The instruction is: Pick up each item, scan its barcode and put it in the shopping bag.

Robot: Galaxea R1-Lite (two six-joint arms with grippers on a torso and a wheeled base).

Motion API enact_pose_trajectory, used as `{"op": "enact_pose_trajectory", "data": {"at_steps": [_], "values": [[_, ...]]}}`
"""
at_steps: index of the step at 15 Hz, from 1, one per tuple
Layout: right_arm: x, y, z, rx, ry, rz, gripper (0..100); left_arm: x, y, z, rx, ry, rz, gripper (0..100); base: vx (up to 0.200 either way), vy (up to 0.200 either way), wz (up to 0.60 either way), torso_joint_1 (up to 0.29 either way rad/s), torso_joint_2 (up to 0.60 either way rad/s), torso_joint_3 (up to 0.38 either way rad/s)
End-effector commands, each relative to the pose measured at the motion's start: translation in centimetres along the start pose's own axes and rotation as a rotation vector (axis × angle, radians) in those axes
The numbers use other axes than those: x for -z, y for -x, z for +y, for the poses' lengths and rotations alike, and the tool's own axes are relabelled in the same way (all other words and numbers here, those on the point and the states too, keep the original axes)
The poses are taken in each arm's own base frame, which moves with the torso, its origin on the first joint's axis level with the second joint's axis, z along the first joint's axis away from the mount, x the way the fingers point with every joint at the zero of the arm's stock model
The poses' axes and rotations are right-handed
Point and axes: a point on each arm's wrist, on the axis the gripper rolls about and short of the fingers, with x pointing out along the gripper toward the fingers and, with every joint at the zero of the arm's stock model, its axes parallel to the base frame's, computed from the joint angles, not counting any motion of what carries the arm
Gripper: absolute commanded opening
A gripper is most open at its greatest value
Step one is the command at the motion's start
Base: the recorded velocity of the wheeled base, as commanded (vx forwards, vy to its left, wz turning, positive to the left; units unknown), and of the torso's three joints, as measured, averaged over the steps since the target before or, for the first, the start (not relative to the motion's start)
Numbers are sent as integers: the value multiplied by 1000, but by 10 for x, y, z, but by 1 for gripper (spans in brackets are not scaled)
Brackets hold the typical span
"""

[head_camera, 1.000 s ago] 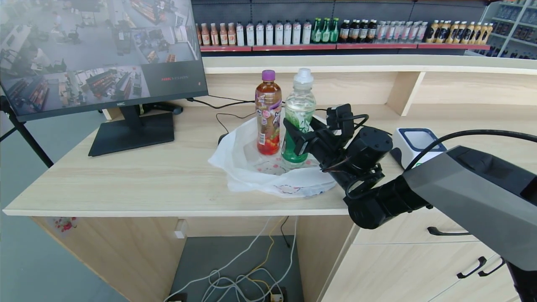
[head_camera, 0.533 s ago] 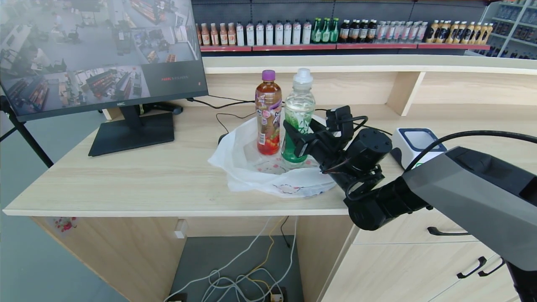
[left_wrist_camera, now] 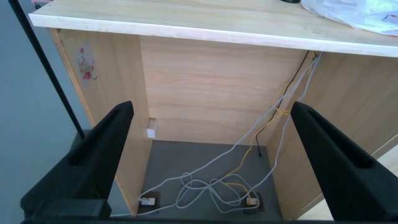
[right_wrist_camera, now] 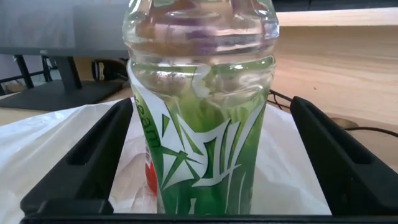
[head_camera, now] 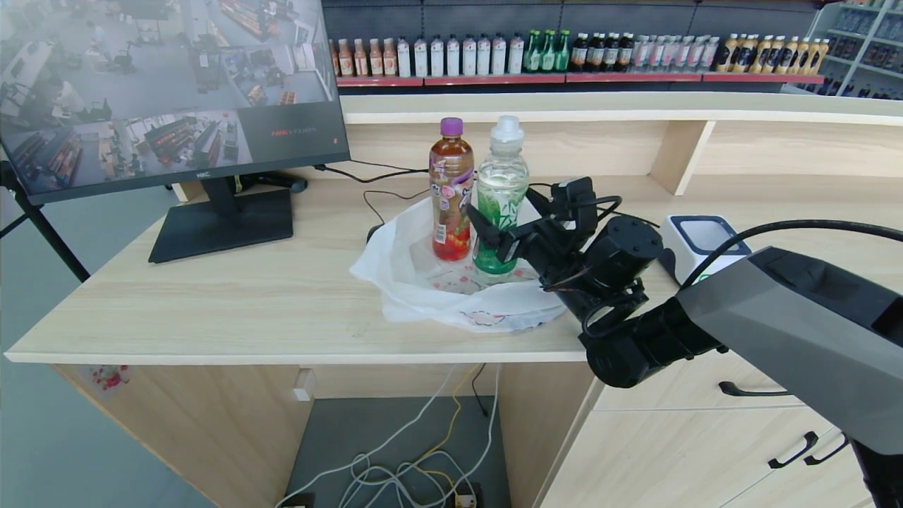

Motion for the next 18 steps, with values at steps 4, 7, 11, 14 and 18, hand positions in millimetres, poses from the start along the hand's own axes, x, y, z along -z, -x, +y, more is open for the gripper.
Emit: {"op": "enact_pose_trajectory", "data": {"at_steps": [4, 7, 11, 14, 18], "values": [[-1, 7, 2, -1, -1, -31, 100, 0, 0, 0, 0, 0, 0, 100, 0, 0, 0, 0, 0, 0], [-8, 16, 2, -1, 3, -34, 100, 0, 0, 0, 0, 0, 0, 100, 0, 0, 0, 0, 0, 0], [-25, 20, 2, -7, 2, -58, 100, 0, 0, 0, 0, 0, 0, 100, 0, 0, 0, 0, 0, 0], [-39, 36, 4, -7, 0, -28, 100, 0, 0, 0, 0, 0, 0, 100, 0, 0, 0, 0, 0, 0], [-61, 63, 15, -30, -9, 13, 100, 0, 0, 0, 0, 0, 0, 100, 0, 0, 0, 0, 0, 0]]}}
